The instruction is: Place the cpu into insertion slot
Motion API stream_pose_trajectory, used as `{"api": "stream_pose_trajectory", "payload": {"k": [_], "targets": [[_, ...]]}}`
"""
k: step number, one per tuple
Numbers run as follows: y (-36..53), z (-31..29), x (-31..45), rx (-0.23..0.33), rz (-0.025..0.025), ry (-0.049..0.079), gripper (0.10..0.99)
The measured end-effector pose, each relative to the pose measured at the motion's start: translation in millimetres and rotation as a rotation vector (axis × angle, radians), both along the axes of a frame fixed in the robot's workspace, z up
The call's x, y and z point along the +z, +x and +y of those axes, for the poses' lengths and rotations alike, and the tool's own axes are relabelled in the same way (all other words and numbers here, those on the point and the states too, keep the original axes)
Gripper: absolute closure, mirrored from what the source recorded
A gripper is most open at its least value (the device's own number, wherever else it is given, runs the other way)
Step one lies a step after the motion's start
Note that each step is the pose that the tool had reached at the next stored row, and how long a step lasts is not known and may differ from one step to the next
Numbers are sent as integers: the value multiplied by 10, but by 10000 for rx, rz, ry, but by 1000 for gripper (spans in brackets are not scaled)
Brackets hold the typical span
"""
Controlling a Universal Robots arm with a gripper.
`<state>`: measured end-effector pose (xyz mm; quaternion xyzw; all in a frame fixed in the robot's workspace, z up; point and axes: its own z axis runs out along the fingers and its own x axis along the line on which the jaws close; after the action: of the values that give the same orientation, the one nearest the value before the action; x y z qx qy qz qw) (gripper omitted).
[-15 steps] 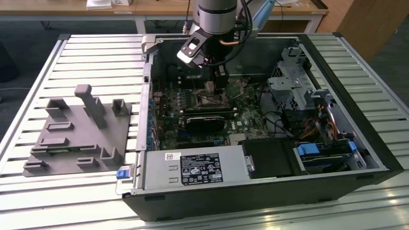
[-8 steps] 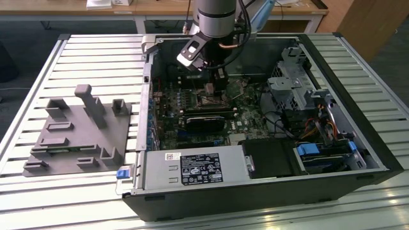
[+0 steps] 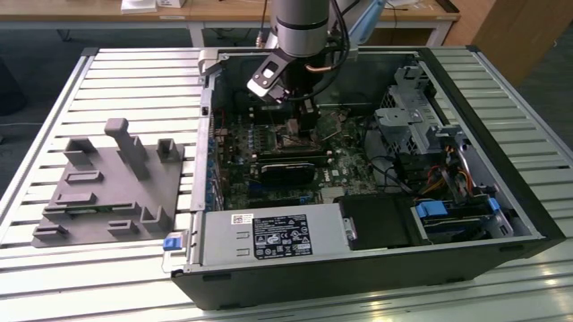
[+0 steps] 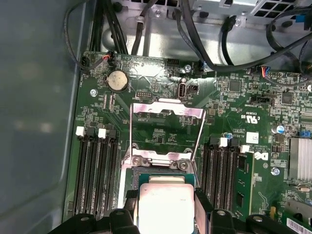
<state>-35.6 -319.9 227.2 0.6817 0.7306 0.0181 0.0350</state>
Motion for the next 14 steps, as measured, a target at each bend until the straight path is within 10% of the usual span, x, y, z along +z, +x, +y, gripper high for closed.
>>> {"api": "stream_pose_trajectory", "payload": {"k": [8, 14], "targets": [[-14, 0, -45, -2, -5, 0, 545], [-29, 3, -79, -62, -111, 0, 545]]}}
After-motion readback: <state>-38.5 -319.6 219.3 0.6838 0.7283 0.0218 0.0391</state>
